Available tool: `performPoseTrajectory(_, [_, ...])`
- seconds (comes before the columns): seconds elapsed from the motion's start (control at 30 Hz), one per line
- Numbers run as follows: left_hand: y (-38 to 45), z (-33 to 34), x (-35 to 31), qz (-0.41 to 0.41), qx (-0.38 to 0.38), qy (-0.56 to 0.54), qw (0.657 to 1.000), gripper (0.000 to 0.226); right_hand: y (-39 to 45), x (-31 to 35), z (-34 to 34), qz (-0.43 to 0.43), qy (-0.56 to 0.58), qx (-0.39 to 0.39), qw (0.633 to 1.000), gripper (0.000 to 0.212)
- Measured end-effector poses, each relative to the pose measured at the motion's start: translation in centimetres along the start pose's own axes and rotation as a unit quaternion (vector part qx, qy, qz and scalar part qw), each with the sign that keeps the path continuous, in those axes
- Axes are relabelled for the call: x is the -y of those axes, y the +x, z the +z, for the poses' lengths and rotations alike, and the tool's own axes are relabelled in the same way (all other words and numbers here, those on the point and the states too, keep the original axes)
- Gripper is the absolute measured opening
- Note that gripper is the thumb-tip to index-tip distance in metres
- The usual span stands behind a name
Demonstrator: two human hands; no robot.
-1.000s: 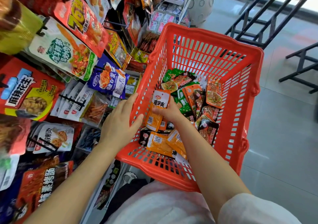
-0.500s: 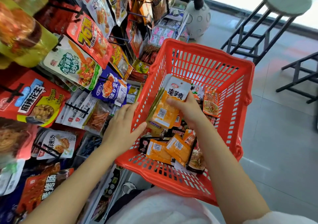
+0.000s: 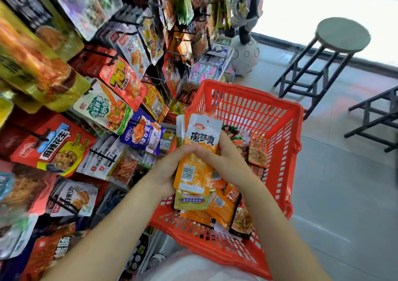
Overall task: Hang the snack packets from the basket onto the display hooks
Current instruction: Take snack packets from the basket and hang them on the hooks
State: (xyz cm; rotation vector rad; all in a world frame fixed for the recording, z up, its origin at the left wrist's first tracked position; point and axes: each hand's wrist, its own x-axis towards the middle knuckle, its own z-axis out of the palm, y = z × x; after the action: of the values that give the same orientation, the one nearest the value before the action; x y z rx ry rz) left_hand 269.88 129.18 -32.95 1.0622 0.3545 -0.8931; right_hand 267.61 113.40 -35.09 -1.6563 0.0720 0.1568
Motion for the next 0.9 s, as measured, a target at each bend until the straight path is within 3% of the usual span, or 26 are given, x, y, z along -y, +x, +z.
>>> performPoseTrajectory(0.07, [0.0,-1.1,0.1,0.000,0.006,-0.004,1.000,0.018,0.1,-0.4,-0.3,0.015,-0.011,-0.014,1.000,0.039])
performPoseTrajectory(0.17, [0.0,-1.9,0.2,0.006,0.010,0.040,0.999,0.038,0.1,-1.5,-1.2,0.096,0.047,0.000,0.994,0.052])
performPoseTrajectory(0.27, [0.1,-2.1,0.4,0.040,-0.028,0.087,0.995,0.036,0.0,-2.4,-1.0,0.154,0.132,0.030,0.979,0.049])
performPoseTrajectory(0.4, [-0.2,-3.0,0.7,0.052,-0.053,0.089,0.993,0.043,-0.4,-3.5,-0.7,0.174,0.232,-0.002,0.957,0.046])
performPoseTrajectory(0.53, [-0.6,-4.0,0.7,0.041,-0.052,0.089,0.994,0.032,0.0,-4.2,-1.0,0.186,0.216,-0.036,0.958,0.036])
performPoseTrajectory(0.73, [-1.2,-4.4,0.1,0.042,-0.157,0.096,0.982,0.010,0.7,-3.3,-1.8,0.189,0.259,-0.034,0.947,0.035])
performPoseTrajectory(0.9, [-2.2,-4.4,0.3,0.036,-0.139,0.161,0.976,0.018,1.1,-2.6,0.2,0.203,0.229,0.050,0.951,0.041])
